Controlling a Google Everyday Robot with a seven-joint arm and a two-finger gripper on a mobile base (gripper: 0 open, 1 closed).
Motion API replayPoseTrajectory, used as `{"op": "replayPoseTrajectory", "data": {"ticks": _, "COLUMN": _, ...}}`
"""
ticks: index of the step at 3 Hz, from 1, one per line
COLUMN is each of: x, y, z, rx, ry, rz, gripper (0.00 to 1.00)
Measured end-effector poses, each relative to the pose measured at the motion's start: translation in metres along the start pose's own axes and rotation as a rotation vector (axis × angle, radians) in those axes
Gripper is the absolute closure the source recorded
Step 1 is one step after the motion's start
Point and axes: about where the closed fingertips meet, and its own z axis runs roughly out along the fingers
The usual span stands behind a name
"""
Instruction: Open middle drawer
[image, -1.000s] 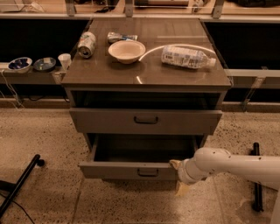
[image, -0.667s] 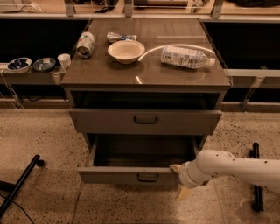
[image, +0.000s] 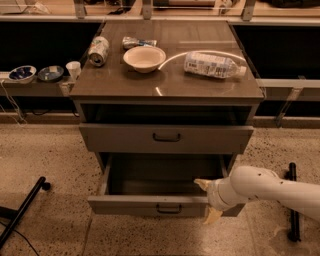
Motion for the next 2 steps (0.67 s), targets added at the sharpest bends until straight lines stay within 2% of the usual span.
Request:
{"op": "replayPoseTrajectory", "data": {"ticks": 1, "x": -0.014, "y": -0.037, "z": -0.009, "rx": 0.018, "ry": -0.012, "rz": -0.019, "gripper": 0.37}}
{"op": "replayPoseTrajectory", "data": {"ticks": 2, "x": -0.026, "y": -0.077, "z": 0.002, "rx": 0.004, "ry": -0.02, "rz": -0.016, "gripper": 0.58}}
